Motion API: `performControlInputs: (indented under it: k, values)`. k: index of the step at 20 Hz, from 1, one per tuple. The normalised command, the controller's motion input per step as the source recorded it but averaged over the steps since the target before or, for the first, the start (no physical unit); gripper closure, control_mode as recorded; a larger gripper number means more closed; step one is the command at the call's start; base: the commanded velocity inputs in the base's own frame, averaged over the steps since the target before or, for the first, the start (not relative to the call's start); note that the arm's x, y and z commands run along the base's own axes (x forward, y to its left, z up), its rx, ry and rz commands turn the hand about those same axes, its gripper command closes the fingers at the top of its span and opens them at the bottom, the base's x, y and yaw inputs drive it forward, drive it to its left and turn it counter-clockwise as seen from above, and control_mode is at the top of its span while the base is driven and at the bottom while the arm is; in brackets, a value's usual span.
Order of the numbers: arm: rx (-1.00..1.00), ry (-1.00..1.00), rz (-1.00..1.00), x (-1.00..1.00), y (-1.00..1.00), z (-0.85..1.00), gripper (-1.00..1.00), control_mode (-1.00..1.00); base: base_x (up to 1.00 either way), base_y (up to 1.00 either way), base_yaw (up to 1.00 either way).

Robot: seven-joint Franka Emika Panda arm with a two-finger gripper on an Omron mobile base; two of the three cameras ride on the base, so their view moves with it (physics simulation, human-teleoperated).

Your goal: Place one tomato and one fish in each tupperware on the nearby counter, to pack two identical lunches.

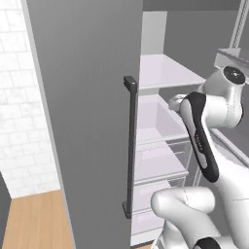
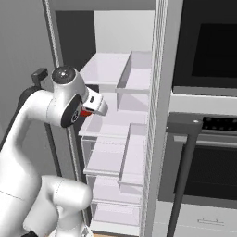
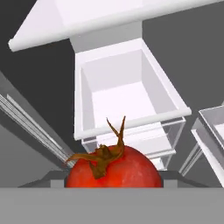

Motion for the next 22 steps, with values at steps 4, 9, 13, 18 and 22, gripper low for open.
performControlInputs:
  k: [4, 9, 13, 18, 22]
  values:
    - [-0.12, 0.00, 0.12, -0.08, 0.79, -0.55, 1.00, -1.00, 0.00, 0.00, 0.00]
    - [-0.03, 0.00, 0.02, -0.34, 0.11, -0.19, 1.00, 1.00, -0.60, -0.10, 0.00]
    - [0.00, 0.00, 0.00, 0.00, 0.00, 0.00, 1.00, 1.00, -1.00, -0.34, 0.00]
    - [0.00, 0.00, 0.00, 0.00, 0.00, 0.00, 1.00, 1.00, -1.00, -0.07, -0.03]
    - [0.00, 0.00, 0.00, 0.00, 0.00, 0.00, 1.00, 1.00, -1.00, -0.11, -0.14]
